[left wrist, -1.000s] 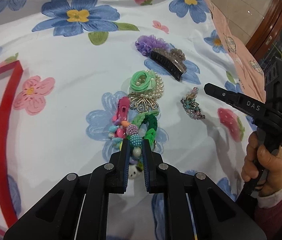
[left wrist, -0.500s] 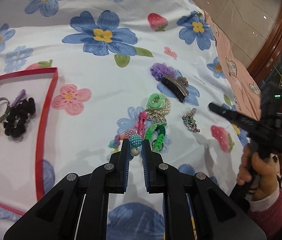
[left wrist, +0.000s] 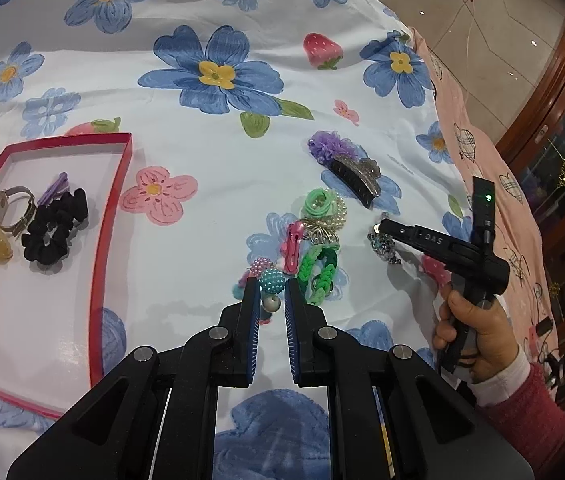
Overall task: Organize jewelry
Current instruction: 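Grasp colorful beaded bracelet with left tool while right tool lifts its bracelet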
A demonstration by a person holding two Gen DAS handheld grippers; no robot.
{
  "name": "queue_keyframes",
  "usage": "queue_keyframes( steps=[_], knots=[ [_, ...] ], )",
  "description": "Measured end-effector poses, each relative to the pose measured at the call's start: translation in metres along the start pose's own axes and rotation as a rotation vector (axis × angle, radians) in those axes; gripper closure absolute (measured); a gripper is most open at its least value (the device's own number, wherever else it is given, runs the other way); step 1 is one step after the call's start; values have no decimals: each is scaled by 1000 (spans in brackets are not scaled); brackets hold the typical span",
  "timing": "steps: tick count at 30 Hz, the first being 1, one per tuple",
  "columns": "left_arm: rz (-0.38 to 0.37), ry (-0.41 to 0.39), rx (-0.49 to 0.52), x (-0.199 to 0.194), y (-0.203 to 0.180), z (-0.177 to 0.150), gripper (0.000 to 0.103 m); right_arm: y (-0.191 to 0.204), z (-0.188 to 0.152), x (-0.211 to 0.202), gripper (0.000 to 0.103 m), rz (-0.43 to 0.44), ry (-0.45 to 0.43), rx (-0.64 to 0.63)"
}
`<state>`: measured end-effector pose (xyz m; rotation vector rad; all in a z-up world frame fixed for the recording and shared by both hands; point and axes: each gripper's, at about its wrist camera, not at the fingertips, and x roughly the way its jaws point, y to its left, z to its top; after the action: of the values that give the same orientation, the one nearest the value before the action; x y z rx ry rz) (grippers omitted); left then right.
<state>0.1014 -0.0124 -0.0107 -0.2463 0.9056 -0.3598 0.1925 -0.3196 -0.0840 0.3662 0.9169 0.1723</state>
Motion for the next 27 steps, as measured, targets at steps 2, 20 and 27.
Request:
queue_keyframes(
  steps=[2, 20, 27],
  knots=[
    [0, -8, -5, -3, 2, 1, 92, 4, 0, -9, 86, 25, -27, -10],
    [22, -80, -78, -48, 40, -6, 92, 88, -11, -57, 87, 308, -51, -82],
    [54, -116, -111, -71, 62, -11, 92, 139, -26, -47, 87, 388, -1, -143]
  ],
)
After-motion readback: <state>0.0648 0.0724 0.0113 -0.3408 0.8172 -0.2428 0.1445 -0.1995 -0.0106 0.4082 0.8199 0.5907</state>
